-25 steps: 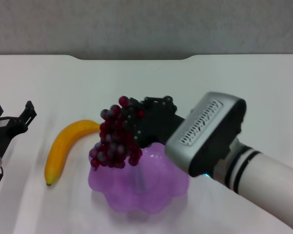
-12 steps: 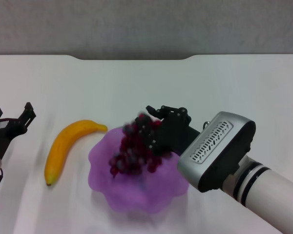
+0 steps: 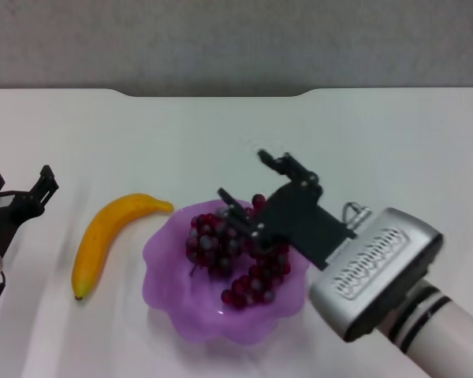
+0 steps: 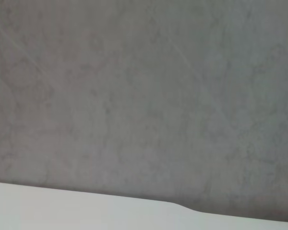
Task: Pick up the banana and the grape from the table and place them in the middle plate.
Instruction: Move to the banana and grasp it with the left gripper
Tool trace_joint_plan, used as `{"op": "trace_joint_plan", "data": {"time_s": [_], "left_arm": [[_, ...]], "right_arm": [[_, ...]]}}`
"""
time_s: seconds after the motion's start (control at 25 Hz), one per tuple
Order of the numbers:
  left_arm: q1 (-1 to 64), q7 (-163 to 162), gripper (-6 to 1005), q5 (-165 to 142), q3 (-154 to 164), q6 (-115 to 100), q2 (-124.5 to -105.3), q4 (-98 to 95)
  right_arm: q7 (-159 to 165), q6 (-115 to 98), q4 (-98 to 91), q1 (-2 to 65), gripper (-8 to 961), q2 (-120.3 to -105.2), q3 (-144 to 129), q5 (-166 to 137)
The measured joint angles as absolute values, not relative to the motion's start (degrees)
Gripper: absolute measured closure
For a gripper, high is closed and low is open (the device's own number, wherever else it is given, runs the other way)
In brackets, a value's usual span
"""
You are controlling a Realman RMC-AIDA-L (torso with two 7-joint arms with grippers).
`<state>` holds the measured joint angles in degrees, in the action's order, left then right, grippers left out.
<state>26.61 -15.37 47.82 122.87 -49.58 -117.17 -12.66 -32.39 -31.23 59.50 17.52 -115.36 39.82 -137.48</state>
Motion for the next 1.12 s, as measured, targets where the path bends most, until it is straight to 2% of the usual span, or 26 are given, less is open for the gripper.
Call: {"op": "trace_joint_plan", "data": {"time_s": [0.32, 0.64, 1.12], "left_arm": [[26.64, -15.54, 121, 47.78, 123.08, -49.61, -117.16, -12.66], [26.75, -16.01, 125, 47.44, 123.34, -50.08, -117.16, -13.07], [26.54, -15.94, 130, 44.48, 123.56, -50.77, -117.3, -14.42]], "right_arm": [[-17.85, -49.16, 45.32, 17.68, 62, -115.16, 40.99, -137.54], [-5.39, -62.37, 30.63, 18.51, 65, -115.49, 42.09, -136.77], [-1.27, -62.49, 19.29, 20.64, 69, -115.62, 42.64, -124.26]]}}
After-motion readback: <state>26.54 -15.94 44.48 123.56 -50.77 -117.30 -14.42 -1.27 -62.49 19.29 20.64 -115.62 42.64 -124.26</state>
